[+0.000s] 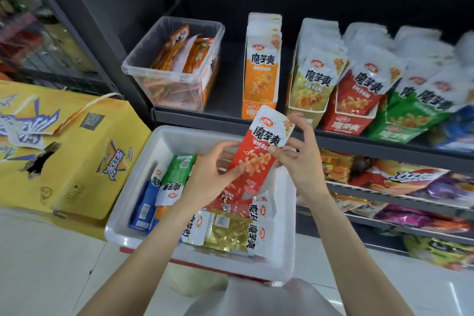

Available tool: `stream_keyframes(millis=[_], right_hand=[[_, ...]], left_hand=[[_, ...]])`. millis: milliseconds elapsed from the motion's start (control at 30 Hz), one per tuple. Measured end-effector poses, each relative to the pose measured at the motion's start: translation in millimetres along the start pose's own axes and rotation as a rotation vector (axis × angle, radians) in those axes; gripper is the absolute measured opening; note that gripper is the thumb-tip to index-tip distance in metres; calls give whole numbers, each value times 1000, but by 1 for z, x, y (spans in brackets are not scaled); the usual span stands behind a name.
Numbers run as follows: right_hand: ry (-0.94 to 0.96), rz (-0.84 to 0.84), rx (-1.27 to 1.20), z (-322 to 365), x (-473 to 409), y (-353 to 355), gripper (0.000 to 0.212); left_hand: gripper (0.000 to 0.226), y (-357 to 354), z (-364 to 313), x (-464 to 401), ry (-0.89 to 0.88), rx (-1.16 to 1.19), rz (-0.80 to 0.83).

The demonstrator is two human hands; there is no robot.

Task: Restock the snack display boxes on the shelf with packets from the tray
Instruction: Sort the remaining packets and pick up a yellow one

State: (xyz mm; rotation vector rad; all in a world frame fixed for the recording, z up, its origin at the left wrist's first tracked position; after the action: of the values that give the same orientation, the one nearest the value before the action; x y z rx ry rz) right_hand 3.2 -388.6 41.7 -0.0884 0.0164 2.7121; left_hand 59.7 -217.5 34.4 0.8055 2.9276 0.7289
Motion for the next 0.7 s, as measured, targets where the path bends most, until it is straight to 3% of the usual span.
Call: stream_keyframes(millis=[167, 300, 400, 500, 600, 700], right_hand=[[153, -220, -17, 50, 5, 60, 40], [478, -469, 145, 106, 14, 115, 40], [670, -643, 242, 133, 13, 148, 37], [714, -759, 358, 139, -1, 167, 31], [610, -740, 592, 126, -27, 170, 24], [509, -630, 771, 112, -55, 161, 29]], left_hand=[[29, -22, -67, -17, -367, -219, -79], [29, -45, -125, -43, -660, -252, -237], [32, -73, -146, -69, -667, -309, -276], [36, -102, -144, -86, -643, -443, -269], [30, -121, -139, -89, -679, -568, -255], [25, -127, -138, -89, -700, -626, -250]])
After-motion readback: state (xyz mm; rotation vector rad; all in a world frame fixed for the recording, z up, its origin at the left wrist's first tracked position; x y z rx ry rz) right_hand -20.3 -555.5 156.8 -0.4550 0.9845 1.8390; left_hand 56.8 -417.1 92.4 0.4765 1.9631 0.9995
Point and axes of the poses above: each hand's wrist, its own x-axis away from the middle knuckle, its own y-axis out of the back of the hand, z = x × y, the point moved 7 cm from there along -x, towards the middle knuckle, and after that the axes turned 4 degrees about y, right-handed, at the moved point
